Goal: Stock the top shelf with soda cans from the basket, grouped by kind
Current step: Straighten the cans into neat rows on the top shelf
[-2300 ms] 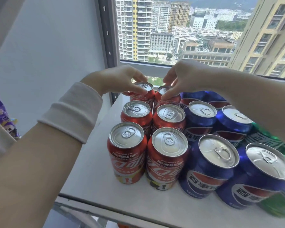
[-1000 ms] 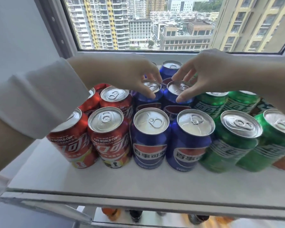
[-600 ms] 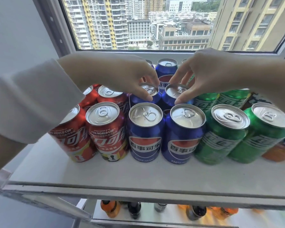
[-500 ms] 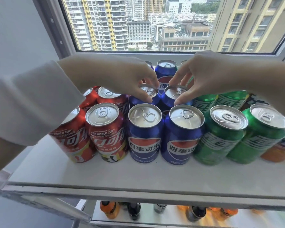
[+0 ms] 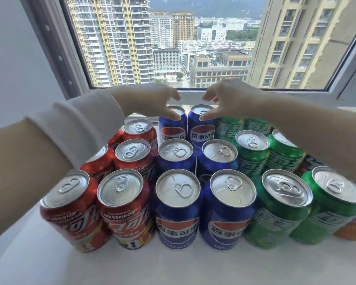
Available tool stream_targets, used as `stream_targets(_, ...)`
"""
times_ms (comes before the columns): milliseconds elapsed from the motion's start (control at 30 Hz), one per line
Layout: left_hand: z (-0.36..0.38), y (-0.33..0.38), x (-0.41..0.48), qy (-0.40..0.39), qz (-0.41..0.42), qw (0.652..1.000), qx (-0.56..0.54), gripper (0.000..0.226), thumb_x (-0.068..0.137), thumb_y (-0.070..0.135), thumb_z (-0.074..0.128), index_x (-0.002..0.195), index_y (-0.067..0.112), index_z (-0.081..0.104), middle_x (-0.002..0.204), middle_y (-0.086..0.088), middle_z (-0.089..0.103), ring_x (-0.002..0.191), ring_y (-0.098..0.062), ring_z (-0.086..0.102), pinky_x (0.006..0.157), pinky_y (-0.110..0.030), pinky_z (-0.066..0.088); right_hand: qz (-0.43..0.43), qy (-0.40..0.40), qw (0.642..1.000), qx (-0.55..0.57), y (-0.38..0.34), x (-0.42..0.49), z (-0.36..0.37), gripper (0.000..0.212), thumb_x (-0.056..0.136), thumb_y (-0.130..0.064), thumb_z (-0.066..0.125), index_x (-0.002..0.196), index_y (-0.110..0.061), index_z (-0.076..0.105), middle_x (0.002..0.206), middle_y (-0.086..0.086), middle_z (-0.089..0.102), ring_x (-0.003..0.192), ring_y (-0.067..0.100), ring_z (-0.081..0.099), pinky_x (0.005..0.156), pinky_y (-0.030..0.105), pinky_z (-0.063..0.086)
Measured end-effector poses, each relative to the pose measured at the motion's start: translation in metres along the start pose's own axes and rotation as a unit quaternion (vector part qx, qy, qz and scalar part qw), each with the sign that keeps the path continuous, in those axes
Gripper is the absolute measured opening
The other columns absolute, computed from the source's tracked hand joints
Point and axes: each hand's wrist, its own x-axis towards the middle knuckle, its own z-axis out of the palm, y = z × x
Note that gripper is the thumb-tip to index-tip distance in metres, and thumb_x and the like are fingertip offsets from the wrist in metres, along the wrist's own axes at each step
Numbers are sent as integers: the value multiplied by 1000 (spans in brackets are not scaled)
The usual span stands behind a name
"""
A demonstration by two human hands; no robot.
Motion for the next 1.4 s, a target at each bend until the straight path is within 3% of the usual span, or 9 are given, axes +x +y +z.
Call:
stream_targets(100,5,-3,17,-32,-8,999,-17,61,86,37,59,139,18,36,142,-8,43,127,-25,44,106,-35,33,18,-18,1000,-12,3,19,6,67,78,-39,67,132,-4,46,136,8,51,122,23,49,103,31,35)
stream_targets(333,3,-6,23,-56,5,998,-32,46,87,37,58,131,30,47,135,-5,51,117,-23,51,92,-30,35,25,-11,1000,3,10,35,10,49,72,-38,75,107,-5,67,116,7,65,103,23,59,83,27,44)
stream_targets(700,6,5,1,-54,21,998,-40,50,87,37,57,134,29,45,139,-2,47,123,-20,46,101,-31,33,20,-5,998,66,4,10,8,58,66,-37,79,113,-8,62,107,3,67,86,12,59,73,17,42)
stream_targets(767,7,6,-4,-53,20,998,-38,50,86,39,57,133,30,44,139,-2,47,122,-19,47,99,-31,34,15,-8,998,67,2,5,7,57,66,-37,79,113,-9,62,106,2,68,84,11,58,66,13,40)
stream_targets(1067,5,17,-16,-64,27,997,-20,50,86,41,57,133,29,44,136,-2,48,119,-20,47,89,-25,30,14,-25,997,73,-1,-13,3,53,68,-36,78,111,-11,63,105,0,67,80,7,57,59,7,34)
stream_targets(1233,4,20,-20,-65,36,997,0,49,87,40,55,133,28,43,136,-2,48,112,-15,48,88,-24,30,10,-25,998,58,-4,-17,3,53,68,-38,78,111,-10,63,107,0,67,83,10,58,62,14,39)
stream_targets(1400,5,21,-18,-65,34,997,25,51,89,40,53,136,26,40,138,-4,47,122,-21,46,93,-26,32,16,-36,998,44,-6,-18,2,56,68,-40,78,113,-11,61,110,0,67,85,11,58,75,21,39)
